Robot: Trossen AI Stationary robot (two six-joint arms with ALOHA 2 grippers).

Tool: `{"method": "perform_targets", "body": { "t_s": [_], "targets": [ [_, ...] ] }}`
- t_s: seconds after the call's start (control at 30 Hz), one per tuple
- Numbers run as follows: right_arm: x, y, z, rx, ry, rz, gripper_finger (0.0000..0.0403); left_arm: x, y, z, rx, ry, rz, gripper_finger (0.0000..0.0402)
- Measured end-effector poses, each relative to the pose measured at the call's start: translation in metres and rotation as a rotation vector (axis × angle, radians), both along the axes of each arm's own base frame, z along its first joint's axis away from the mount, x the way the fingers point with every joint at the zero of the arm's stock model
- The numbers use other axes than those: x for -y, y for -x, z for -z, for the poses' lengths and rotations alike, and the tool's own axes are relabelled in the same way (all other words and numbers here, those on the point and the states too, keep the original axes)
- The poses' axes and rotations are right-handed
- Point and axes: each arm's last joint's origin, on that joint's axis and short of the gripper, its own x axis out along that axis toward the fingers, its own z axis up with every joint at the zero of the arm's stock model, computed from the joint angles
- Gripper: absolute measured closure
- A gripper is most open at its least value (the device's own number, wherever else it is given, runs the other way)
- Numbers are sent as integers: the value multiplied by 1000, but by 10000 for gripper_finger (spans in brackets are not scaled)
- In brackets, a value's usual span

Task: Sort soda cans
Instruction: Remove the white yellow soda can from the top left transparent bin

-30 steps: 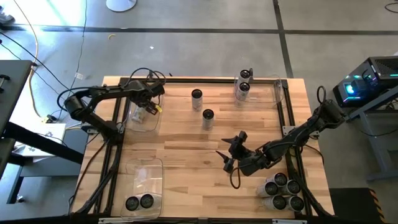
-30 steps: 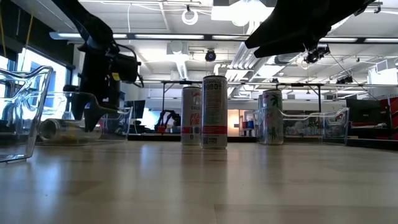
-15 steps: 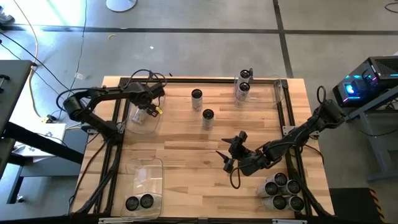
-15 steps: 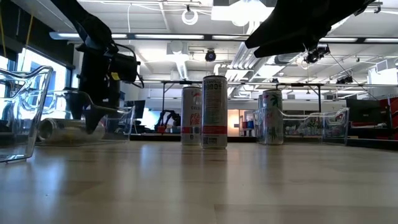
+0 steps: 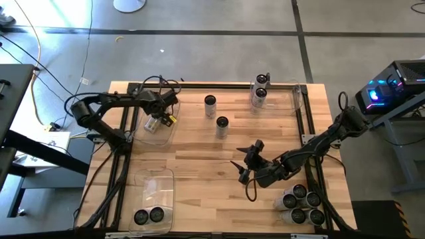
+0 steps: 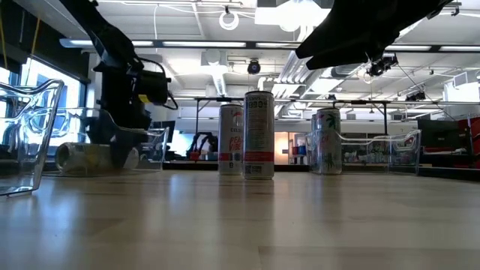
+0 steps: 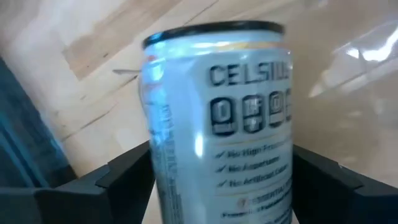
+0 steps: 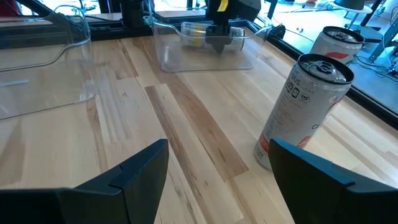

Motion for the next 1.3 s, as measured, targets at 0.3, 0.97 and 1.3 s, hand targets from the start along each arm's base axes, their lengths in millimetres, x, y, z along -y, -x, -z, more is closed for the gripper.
{"method": "perform_targets", "body": {
  "t_s": [0.3, 0.97, 1.3],
  "targets": [
    [0, 0, 0, 0, 0, 0, 132, 2, -8, -4, -15, 2, 63, 165],
    [-5, -8, -13, 82, 33, -82, 132, 107, 13, -164, 836, -304, 455, 165],
    [-9, -12, -22, 133, 65, -183, 132, 214, -45, -118, 1245, -375, 970, 165]
  ]
}}
